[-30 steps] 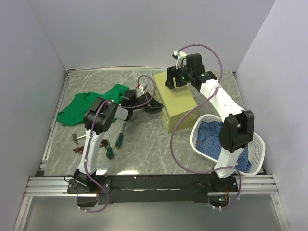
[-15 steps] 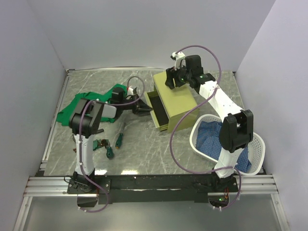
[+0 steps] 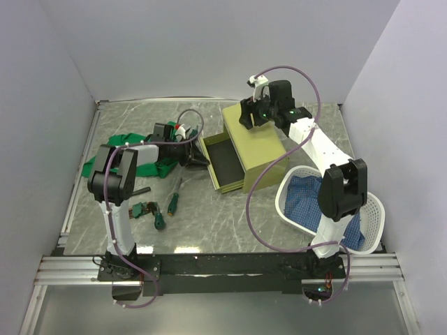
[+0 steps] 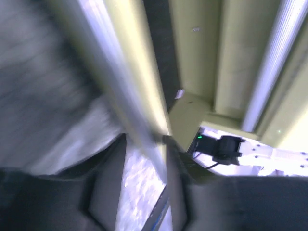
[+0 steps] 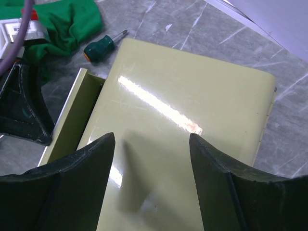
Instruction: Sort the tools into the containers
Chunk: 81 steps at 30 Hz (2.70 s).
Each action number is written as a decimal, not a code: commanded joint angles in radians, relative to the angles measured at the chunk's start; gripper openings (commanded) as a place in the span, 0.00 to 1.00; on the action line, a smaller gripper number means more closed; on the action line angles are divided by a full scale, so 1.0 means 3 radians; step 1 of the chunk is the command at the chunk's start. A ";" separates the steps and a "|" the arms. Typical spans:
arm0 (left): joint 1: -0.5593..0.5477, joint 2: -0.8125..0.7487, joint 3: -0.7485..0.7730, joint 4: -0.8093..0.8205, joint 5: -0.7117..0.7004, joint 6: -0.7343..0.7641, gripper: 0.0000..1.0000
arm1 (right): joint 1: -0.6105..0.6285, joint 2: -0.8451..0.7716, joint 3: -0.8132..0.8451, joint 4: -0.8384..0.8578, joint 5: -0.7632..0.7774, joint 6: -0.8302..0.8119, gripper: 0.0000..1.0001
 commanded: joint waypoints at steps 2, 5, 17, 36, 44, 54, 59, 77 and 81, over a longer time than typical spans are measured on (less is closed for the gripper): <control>0.0139 -0.0191 0.0068 -0.0698 -0.0401 0.0802 0.54 | -0.0018 0.0243 -0.0068 -0.0633 0.0140 0.0046 0.72; 0.0159 -0.0298 0.0247 -0.1074 -0.0488 0.1148 0.61 | -0.0023 0.0259 -0.0063 -0.0633 0.0135 0.0031 0.73; 0.0277 -0.0274 0.1850 -0.2053 -0.1725 0.1520 0.70 | -0.0023 0.0198 -0.0180 -0.0597 0.0130 0.0057 0.75; 0.0047 0.0705 0.2958 -0.2201 -0.2534 0.1948 0.57 | -0.0023 0.0131 -0.0231 -0.0536 0.0278 -0.0005 0.76; 0.0113 -0.0884 0.1696 -0.2650 -0.2258 0.2688 0.64 | -0.0018 0.0111 -0.0303 -0.0536 0.0243 -0.0051 0.77; 0.1390 -0.1940 0.0489 -0.3966 -0.2073 0.5286 0.68 | -0.0013 0.0085 -0.0339 -0.0572 0.0156 -0.0122 0.78; 0.1555 -0.1981 0.0136 -0.3843 -0.2202 0.5890 0.64 | 0.0002 0.0080 -0.0329 -0.0572 0.0100 -0.0097 0.78; 0.1172 -0.1628 -0.0591 -0.2539 -0.2206 0.5814 0.61 | 0.0023 -0.0242 -0.0656 -0.0459 0.0140 -0.0122 0.79; 0.1151 -0.1414 -0.0616 -0.2462 -0.2217 0.5839 0.58 | 0.0018 -0.0283 -0.0712 -0.0475 0.0156 -0.0138 0.79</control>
